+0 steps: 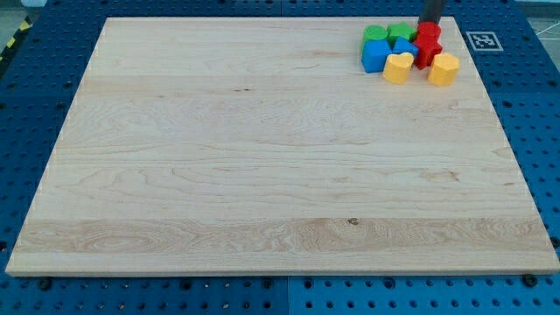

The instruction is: Push the yellow hexagon towards center right

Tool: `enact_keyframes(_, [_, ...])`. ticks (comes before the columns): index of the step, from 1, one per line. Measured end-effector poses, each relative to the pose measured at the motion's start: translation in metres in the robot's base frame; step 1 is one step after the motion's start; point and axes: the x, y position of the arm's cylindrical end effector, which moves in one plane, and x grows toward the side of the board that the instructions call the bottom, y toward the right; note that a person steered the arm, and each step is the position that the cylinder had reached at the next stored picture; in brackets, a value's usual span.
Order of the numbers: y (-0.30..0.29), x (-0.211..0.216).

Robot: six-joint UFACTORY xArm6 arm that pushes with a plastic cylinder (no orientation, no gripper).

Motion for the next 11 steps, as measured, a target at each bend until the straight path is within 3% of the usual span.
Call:
enact_keyframes(1, [0.0,0.002])
enact_keyframes(7, [-0.007,0.146])
enact_keyframes(9, [-0.007,0.155])
enact_keyframes(10, [0.008,0.144])
enact_keyframes(11, [0.03,0.105])
